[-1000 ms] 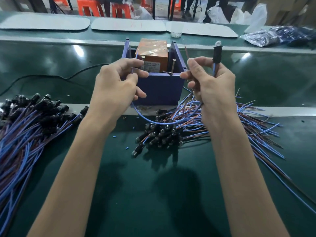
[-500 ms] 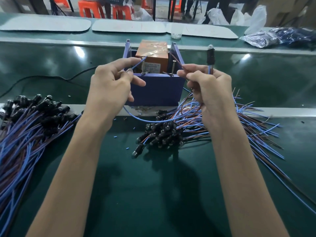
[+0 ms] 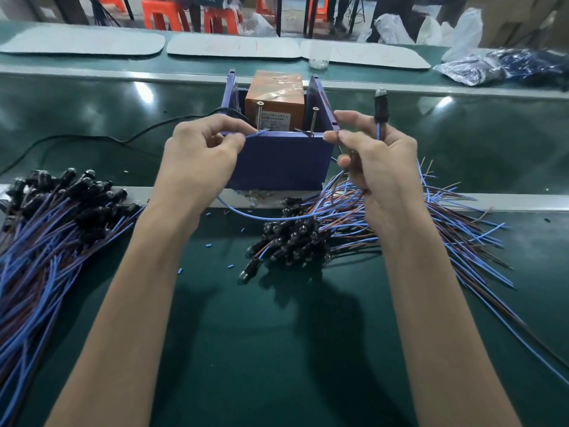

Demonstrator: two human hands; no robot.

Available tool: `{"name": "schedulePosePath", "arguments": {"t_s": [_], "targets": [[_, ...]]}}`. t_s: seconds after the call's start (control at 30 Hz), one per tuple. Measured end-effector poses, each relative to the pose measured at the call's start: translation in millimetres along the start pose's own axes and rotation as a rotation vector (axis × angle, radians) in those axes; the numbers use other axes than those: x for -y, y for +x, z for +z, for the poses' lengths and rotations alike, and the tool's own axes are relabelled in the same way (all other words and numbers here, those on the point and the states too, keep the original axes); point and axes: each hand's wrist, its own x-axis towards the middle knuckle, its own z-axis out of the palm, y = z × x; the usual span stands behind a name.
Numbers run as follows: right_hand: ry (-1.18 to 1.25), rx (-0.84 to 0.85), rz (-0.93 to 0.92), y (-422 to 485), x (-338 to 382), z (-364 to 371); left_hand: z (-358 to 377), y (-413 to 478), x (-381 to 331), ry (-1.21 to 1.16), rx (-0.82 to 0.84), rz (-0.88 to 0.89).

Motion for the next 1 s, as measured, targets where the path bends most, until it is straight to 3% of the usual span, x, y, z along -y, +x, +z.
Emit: {"name": "schedulePosePath", "arguments": {"t_s": [0.4,0.67,1.0], "targets": [[-0.028,-0.069,0.04,4.3,-5.0,-1.5,-2.0,5.9,3.8,-0.014,-0.162,-0.023],[-0.05,-0.038,0.08,5.5,-5.7,-1.4,2.5,3.0,11.1,-0.013,-0.057,-0.052],[-0.059,-0.018,0.076,7.2,-6.2,-2.8,8.5,-0.7,11.6,-0.01,-0.105,-0.061]]}}
